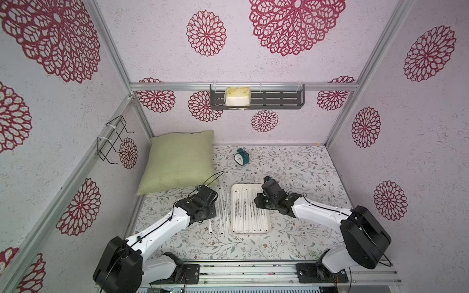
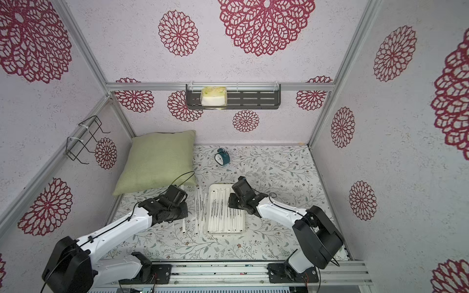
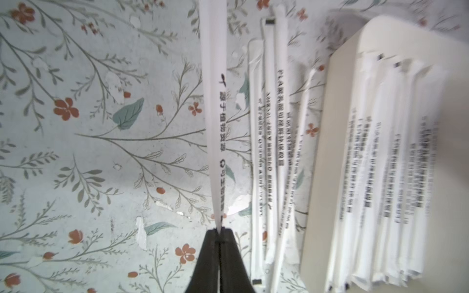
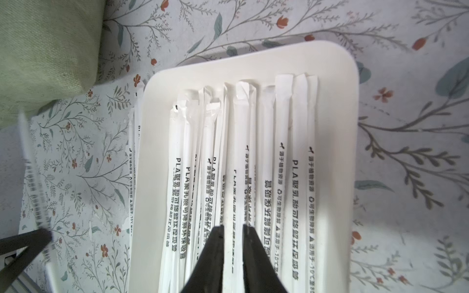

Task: Put the straws into the storage box
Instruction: Pick up the straw from the center of the board, then place the straw in the storage box.

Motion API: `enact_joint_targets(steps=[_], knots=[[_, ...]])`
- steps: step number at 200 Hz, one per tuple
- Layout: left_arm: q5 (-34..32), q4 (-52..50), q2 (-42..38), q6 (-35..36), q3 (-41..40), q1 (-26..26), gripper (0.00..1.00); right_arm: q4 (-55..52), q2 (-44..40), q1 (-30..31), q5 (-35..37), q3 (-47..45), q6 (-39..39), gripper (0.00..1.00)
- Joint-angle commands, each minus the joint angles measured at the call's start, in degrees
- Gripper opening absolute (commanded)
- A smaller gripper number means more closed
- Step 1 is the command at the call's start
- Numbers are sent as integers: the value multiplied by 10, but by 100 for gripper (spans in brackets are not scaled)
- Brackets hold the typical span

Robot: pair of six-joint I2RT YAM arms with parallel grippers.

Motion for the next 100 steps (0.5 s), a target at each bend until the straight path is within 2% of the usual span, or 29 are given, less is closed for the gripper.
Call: enact_joint_targets(steps=[1, 28, 51, 76, 100], knots=[[-3, 10, -20, -3, 29, -15, 5, 9, 25, 4, 1, 26, -4, 19], [3, 71, -4, -4, 55, -71, 6, 18, 49, 12, -4, 38, 3, 16], [25, 146, 44, -24, 70, -109, 6, 1, 50, 9, -4, 47, 5, 13], [49, 219, 144, -46, 114, -143, 7, 5, -17, -18, 20, 37, -3, 14], [47, 225, 254, -64, 180, -160, 7, -6, -61, -59, 35, 25, -6, 14]])
